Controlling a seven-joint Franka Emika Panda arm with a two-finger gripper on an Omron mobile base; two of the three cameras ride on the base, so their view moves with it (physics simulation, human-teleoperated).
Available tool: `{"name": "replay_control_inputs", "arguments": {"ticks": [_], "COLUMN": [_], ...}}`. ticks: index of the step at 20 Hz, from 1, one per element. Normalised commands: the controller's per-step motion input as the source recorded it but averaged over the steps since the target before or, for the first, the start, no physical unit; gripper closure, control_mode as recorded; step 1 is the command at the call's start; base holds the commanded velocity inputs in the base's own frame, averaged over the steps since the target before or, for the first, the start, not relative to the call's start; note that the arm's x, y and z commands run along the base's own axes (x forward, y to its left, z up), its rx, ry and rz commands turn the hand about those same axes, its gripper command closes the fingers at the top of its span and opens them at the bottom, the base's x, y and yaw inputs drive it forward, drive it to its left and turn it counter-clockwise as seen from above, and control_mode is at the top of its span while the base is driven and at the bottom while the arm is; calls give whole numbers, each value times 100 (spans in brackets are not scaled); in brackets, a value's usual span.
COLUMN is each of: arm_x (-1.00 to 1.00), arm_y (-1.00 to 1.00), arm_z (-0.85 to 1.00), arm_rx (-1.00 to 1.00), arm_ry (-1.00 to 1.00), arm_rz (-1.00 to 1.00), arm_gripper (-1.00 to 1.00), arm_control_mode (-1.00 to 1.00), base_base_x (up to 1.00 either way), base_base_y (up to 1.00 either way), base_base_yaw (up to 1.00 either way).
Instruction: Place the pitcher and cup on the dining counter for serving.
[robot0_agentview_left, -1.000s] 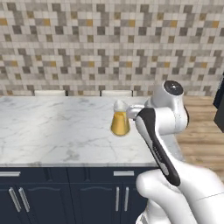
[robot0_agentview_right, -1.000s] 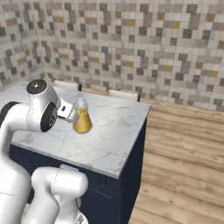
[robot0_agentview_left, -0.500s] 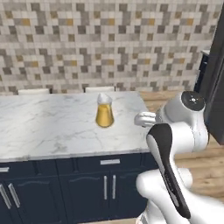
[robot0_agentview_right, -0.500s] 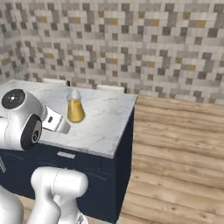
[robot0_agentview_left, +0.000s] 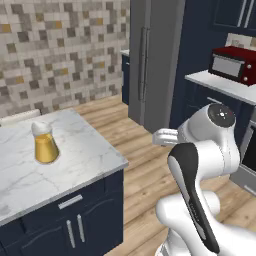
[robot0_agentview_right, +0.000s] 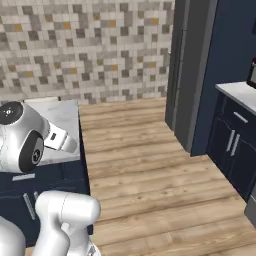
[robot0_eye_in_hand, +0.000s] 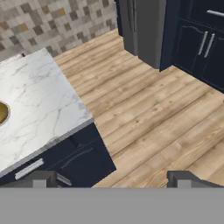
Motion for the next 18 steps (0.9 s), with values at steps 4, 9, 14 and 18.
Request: {"name": "replay_control_inputs", "arguments": {"ticks": [4, 9, 14, 18], "arm_x": [0, 0, 0, 0], "arm_y": [0, 0, 0, 0], "arm_z": [0, 0, 0, 0], "arm_rx": [0, 0, 0, 0], "arm_ry": [0, 0, 0, 0], "arm_rz": [0, 0, 0, 0], "arm_gripper": [-100, -100, -100, -100], "arm_control_mode": [100, 100, 100, 100], "base_base_x": [-7, -1, 0, 0], "base_base_y": [-18, -21, -25, -35], "base_base_yaw": [-87, -88, -89, -86]}}
